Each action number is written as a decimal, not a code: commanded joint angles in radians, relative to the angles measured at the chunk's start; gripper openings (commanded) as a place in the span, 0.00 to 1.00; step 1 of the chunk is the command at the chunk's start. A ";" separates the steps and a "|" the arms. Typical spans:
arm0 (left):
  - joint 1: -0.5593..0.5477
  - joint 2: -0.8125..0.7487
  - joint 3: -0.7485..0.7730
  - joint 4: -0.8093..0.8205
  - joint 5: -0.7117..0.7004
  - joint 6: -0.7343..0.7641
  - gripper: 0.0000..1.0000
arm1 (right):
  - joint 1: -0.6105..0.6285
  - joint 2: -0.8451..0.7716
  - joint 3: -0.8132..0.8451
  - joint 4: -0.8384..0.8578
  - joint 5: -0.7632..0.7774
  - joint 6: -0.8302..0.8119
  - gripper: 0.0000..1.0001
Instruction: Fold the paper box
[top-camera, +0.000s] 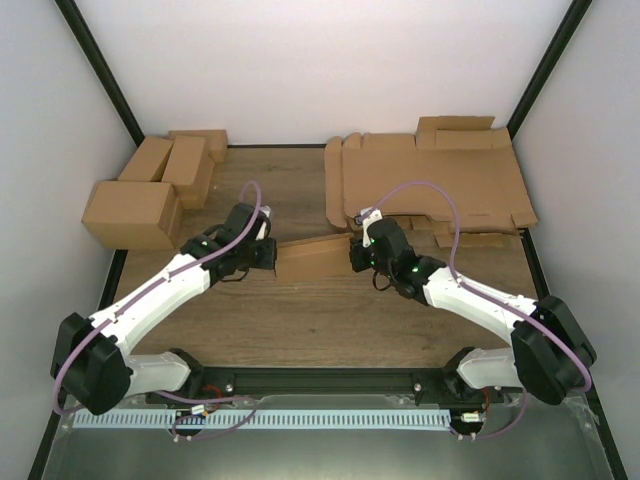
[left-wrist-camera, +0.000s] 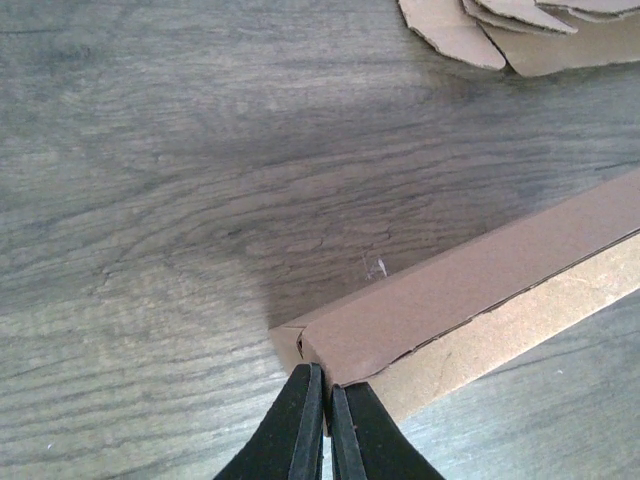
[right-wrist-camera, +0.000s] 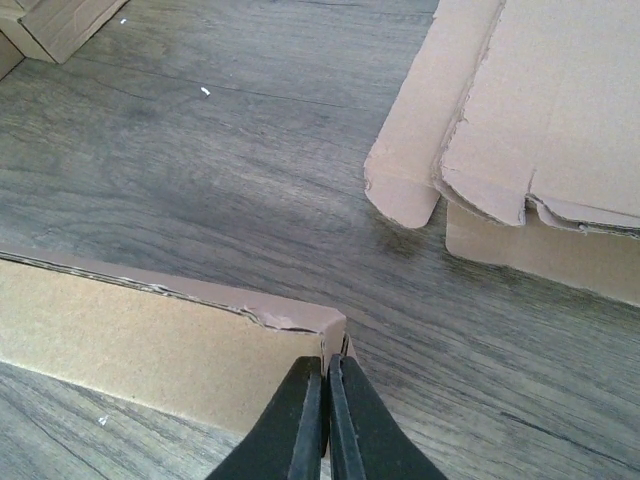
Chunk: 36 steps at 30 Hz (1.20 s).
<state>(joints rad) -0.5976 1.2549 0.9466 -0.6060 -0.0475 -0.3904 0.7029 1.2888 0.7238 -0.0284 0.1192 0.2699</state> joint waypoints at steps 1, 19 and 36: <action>-0.012 0.011 0.060 -0.022 0.066 -0.010 0.04 | 0.012 0.021 -0.009 -0.060 -0.051 -0.026 0.02; -0.007 0.096 0.186 -0.087 0.153 -0.162 0.04 | 0.039 0.046 -0.052 -0.032 -0.027 -0.048 0.01; 0.014 0.135 0.220 -0.122 0.216 -0.291 0.04 | 0.050 0.031 -0.074 -0.016 -0.005 -0.047 0.01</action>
<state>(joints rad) -0.5686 1.3849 1.1595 -0.8028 0.0521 -0.6662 0.7105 1.2957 0.6872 0.0513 0.1909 0.2367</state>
